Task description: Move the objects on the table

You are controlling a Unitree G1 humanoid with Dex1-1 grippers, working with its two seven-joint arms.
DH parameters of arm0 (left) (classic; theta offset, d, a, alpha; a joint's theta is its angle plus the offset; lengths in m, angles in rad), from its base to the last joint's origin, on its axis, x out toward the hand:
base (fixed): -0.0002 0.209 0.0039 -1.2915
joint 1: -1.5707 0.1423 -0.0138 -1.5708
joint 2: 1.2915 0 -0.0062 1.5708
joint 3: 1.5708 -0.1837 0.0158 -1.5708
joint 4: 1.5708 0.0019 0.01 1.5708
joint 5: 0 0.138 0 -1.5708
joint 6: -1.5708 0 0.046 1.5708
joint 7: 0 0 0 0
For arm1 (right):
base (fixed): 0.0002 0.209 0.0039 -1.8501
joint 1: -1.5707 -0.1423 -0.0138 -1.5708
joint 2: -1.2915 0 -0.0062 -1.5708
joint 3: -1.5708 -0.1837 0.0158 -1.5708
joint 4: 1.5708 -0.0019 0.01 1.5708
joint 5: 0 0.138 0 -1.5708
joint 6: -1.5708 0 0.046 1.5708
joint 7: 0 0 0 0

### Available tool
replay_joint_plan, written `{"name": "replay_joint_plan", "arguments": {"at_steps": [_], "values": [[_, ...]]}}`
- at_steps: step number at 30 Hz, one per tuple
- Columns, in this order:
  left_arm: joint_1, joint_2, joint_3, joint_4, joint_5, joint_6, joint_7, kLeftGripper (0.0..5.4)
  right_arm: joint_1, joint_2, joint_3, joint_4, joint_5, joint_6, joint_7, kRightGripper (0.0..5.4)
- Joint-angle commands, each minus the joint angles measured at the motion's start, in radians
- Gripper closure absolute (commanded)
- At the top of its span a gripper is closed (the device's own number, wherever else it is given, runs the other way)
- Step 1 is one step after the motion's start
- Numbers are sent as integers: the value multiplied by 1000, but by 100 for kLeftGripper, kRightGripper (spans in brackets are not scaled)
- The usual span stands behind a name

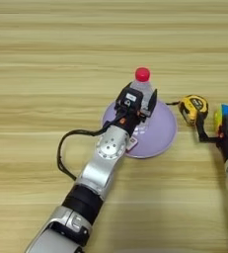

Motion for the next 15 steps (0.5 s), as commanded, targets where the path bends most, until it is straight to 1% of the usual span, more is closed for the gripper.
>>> {"name": "replay_joint_plan", "arguments": {"at_steps": [1,15], "values": [[56,-88,-4,28,0,-27,10,220,5,2,-1,18,3,17,3,0],[54,-84,1,58,0,-47,18,220,2,1,-1,20,4,18,4,0]]}}
